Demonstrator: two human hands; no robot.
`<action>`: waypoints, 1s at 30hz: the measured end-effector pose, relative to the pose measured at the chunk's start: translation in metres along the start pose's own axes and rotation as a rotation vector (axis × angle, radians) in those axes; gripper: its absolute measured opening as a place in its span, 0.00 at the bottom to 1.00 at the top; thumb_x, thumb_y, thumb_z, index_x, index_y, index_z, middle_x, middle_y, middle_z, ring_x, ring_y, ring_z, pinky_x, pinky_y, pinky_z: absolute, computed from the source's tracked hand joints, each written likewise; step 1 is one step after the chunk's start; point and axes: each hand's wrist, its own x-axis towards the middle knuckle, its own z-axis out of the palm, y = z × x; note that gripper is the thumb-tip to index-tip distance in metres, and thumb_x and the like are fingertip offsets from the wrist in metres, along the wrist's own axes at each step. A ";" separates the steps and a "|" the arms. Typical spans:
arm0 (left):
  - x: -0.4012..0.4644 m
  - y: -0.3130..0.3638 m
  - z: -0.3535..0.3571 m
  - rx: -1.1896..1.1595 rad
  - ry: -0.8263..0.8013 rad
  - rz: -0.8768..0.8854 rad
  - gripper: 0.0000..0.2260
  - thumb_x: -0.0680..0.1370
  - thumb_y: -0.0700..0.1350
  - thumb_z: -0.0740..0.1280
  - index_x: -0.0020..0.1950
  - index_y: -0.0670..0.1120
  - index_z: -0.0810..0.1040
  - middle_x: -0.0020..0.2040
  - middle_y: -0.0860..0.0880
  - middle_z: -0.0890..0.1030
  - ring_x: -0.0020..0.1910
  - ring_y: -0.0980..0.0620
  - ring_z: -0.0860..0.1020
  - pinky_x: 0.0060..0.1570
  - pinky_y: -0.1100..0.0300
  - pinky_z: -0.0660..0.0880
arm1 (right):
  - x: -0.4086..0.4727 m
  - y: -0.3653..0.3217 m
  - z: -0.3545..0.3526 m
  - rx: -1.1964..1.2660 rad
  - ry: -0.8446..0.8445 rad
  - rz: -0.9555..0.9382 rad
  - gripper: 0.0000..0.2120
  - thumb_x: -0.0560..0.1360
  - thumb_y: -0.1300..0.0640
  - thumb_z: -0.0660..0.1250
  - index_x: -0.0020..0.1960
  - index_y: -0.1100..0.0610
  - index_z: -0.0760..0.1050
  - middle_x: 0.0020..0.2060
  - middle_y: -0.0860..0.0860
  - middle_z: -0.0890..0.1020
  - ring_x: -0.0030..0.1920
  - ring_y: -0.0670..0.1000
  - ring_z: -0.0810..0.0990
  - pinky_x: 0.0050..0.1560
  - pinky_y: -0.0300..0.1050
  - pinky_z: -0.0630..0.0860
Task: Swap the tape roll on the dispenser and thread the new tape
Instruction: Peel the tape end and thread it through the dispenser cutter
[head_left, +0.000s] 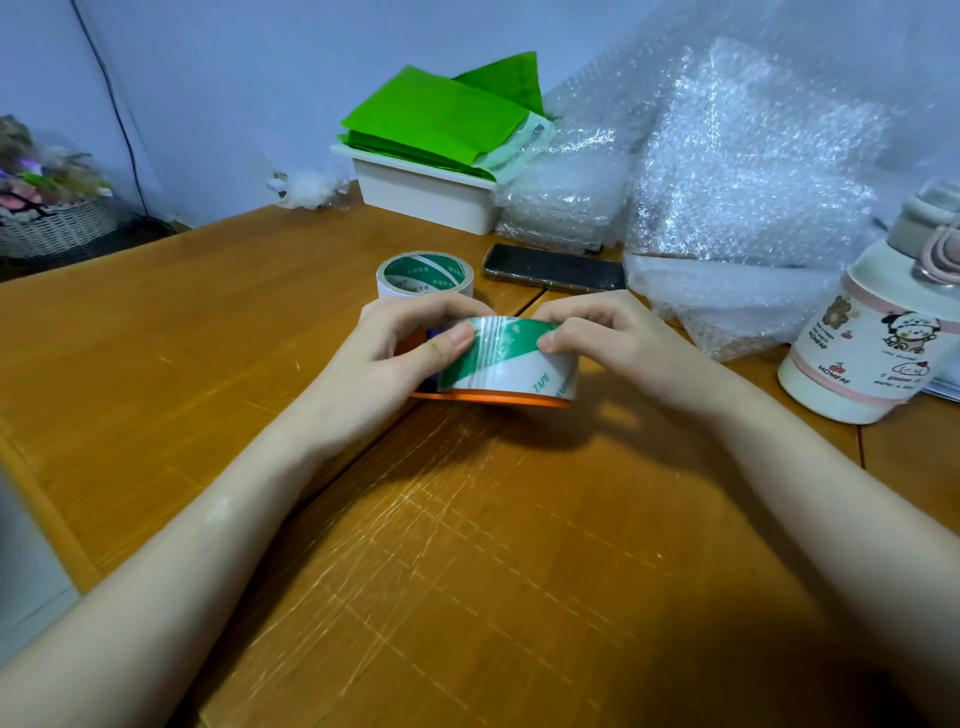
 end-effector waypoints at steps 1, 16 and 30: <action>0.001 -0.001 0.000 -0.009 0.017 -0.008 0.11 0.79 0.47 0.58 0.52 0.50 0.80 0.49 0.54 0.80 0.49 0.57 0.77 0.45 0.67 0.71 | 0.000 0.000 0.000 0.001 0.004 0.004 0.16 0.71 0.55 0.59 0.40 0.67 0.77 0.33 0.52 0.77 0.37 0.47 0.71 0.39 0.43 0.65; 0.002 0.001 0.001 0.017 0.003 0.030 0.10 0.75 0.55 0.64 0.53 0.53 0.79 0.51 0.57 0.81 0.52 0.57 0.79 0.44 0.70 0.73 | 0.001 0.002 0.002 -0.018 0.023 0.011 0.10 0.72 0.48 0.63 0.39 0.50 0.80 0.34 0.46 0.81 0.37 0.42 0.76 0.40 0.41 0.70; 0.002 0.001 0.004 0.021 0.048 0.007 0.10 0.79 0.52 0.59 0.48 0.54 0.80 0.46 0.58 0.81 0.48 0.61 0.77 0.42 0.70 0.71 | 0.000 0.001 0.000 0.011 0.006 0.013 0.14 0.68 0.56 0.58 0.41 0.65 0.78 0.34 0.55 0.78 0.38 0.45 0.72 0.39 0.43 0.66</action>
